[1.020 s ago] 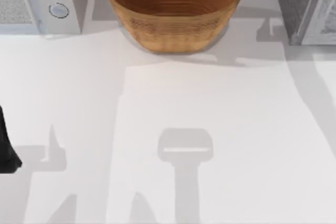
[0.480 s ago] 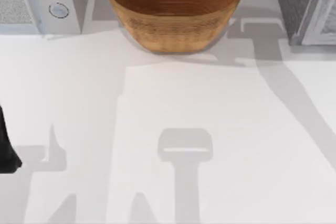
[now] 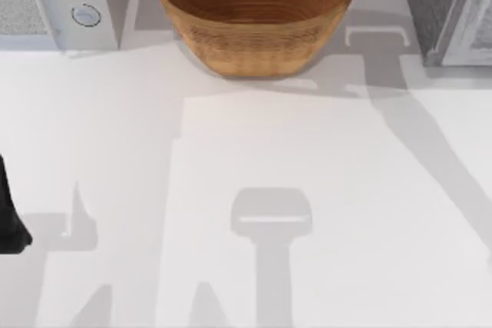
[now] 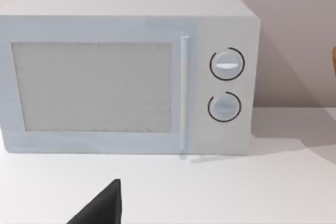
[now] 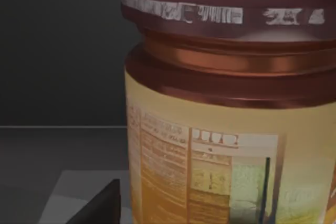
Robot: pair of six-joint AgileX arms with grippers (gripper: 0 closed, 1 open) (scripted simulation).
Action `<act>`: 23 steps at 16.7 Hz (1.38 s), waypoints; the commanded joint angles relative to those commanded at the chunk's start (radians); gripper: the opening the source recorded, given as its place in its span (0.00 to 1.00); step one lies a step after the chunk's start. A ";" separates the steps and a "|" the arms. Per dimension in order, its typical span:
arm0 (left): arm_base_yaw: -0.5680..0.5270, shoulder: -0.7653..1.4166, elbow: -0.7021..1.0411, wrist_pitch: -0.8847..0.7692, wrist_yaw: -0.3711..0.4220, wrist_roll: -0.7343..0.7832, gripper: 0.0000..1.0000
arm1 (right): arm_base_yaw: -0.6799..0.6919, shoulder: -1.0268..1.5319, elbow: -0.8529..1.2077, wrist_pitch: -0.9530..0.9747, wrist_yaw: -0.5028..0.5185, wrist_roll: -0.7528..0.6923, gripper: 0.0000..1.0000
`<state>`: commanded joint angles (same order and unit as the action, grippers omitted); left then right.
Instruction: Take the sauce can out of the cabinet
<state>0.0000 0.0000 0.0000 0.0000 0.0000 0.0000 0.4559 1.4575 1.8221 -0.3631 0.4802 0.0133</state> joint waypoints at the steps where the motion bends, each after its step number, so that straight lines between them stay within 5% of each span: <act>1: 0.000 0.000 0.000 0.000 0.000 0.000 1.00 | -0.009 0.024 0.024 0.001 -0.009 0.000 1.00; 11: 0.000 0.000 0.000 0.000 0.000 0.000 1.00 | -0.078 0.189 0.186 0.006 -0.075 0.000 1.00; 23: 0.000 0.000 0.000 0.000 0.000 0.000 1.00 | -0.078 0.189 0.186 0.006 -0.075 0.000 0.10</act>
<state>0.0000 0.0000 0.0000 0.0000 0.0000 0.0000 0.3781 1.6468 2.0080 -0.3576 0.4053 0.0134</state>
